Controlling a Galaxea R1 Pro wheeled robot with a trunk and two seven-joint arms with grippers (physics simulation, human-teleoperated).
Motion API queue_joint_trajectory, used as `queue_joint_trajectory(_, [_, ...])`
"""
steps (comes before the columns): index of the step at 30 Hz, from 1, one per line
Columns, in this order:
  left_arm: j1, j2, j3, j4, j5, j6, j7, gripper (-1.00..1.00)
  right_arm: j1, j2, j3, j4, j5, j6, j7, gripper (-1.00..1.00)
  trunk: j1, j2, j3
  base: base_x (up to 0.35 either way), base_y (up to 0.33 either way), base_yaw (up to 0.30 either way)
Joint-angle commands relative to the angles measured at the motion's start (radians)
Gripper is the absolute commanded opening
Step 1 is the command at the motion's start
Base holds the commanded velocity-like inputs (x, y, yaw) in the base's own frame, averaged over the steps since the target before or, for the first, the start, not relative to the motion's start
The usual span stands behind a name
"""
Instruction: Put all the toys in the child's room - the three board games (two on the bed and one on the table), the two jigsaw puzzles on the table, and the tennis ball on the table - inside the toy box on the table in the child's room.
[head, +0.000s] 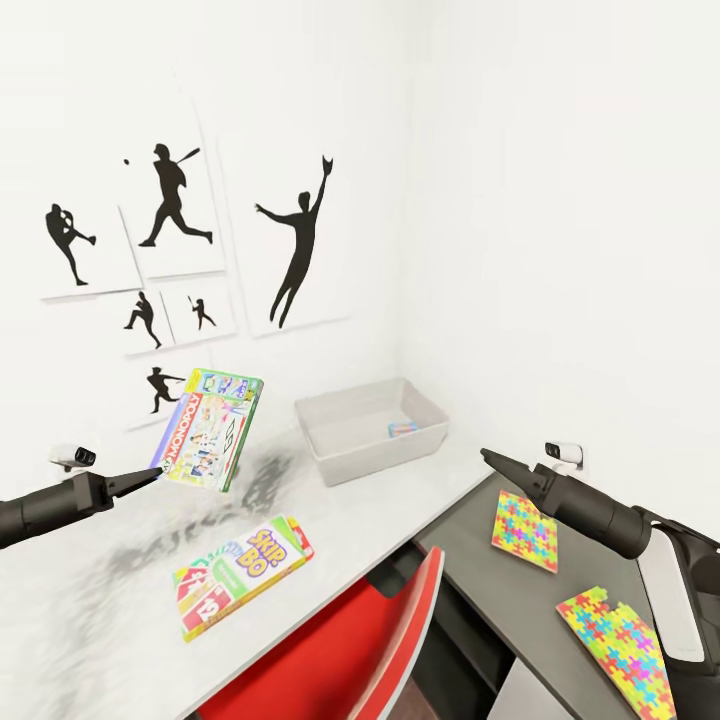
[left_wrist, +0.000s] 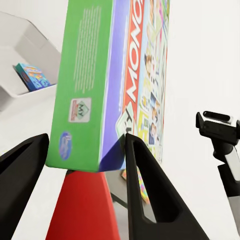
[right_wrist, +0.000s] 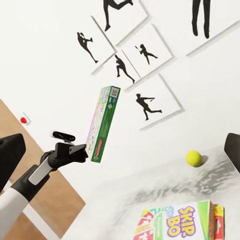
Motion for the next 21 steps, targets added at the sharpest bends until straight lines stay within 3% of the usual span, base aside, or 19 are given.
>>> queue_joint_trajectory(1, [-0.001, 0.001, 0.000, 0.000, 0.002, 0.009, -0.002, -1.00, -0.001, 0.000, 0.000, 0.000, -0.002, 0.005, 0.001, 1.00, -0.004, 0.006, 0.002, 0.000, 0.000, 0.000])
queue_joint_trajectory(21, [0.000, 0.000, -0.001, -0.023, 0.002, 0.008, -0.004, -1.00, -0.001, 0.000, 0.000, 0.000, -0.002, 0.005, 0.002, 1.00, -0.080, 0.146, 0.086, 0.000, 0.000, 0.000])
